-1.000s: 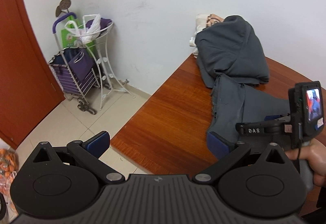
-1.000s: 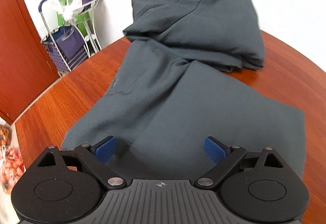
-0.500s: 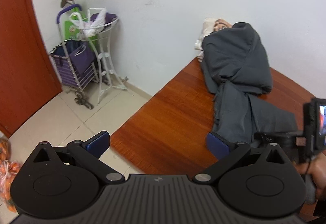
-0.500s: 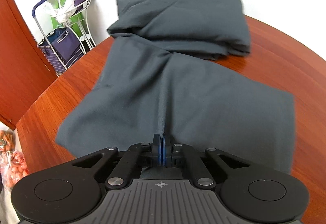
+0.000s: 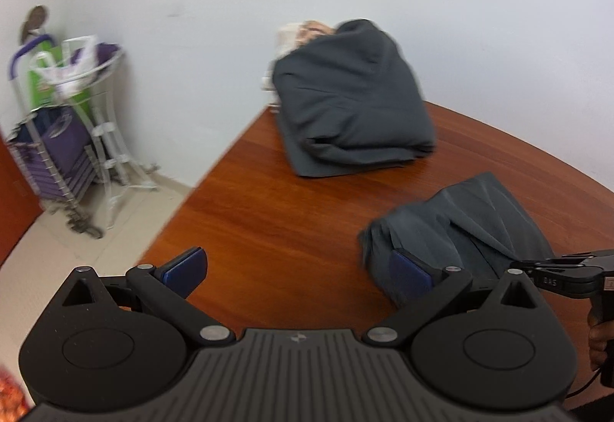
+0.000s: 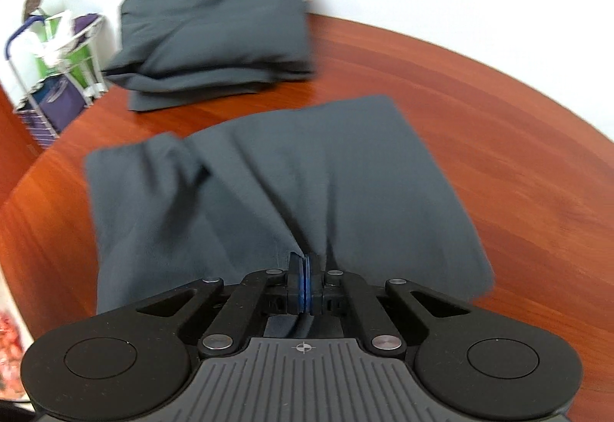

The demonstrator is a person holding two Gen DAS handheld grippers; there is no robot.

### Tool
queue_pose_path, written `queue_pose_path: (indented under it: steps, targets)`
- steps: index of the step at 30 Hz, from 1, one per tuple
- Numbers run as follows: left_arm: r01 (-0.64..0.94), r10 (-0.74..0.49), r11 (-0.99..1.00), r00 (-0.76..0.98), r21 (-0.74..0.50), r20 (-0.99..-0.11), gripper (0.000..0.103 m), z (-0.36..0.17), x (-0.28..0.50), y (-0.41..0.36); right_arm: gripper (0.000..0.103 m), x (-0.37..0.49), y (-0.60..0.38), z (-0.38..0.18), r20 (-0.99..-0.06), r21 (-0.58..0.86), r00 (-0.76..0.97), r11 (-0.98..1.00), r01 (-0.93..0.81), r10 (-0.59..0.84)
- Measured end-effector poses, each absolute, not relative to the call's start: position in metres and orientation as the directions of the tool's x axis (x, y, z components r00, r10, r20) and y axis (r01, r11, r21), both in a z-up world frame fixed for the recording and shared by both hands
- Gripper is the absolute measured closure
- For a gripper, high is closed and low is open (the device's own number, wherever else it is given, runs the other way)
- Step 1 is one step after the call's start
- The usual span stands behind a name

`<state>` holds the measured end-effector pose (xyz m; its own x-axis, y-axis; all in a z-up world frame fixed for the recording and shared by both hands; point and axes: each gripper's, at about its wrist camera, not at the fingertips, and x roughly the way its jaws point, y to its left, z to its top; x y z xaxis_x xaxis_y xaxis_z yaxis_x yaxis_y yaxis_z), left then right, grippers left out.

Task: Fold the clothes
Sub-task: 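Pinch the garment with the left tool while the right tool holds its edge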

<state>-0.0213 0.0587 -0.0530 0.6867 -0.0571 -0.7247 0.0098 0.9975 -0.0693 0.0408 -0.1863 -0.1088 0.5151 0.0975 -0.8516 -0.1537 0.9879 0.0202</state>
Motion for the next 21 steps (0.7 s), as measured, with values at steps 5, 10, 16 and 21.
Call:
queue_pose_path:
  steps: [5, 10, 16, 21]
  targets:
    - [0.168, -0.194, 0.980, 0.676, -0.107, -0.711, 0.000, -0.073, -0.006, 0.034, 0.099, 0.024, -0.226, -0.106, -0.849, -0.040, 0.528, 0.996, -0.079, 0.007]
    - [0.359, -0.341, 0.923, 0.585, -0.142, -0.736, 0.001, -0.102, -0.001, 0.003, 0.099, 0.011, -0.257, -0.104, -0.850, -0.071, 0.524, 0.997, -0.004, -0.059]
    - [0.469, -0.486, 0.844, 0.465, -0.259, -0.740, 0.001, -0.127, 0.000, -0.022, 0.098, -0.002, -0.281, -0.105, -0.859, -0.098, 0.500, 0.994, 0.044, -0.107]
    - [0.527, -0.542, 0.794, 0.388, -0.303, -0.745, 0.005, -0.142, 0.006, -0.041, 0.094, -0.005, -0.275, -0.104, -0.857, -0.121, 0.504, 0.993, 0.010, -0.109]
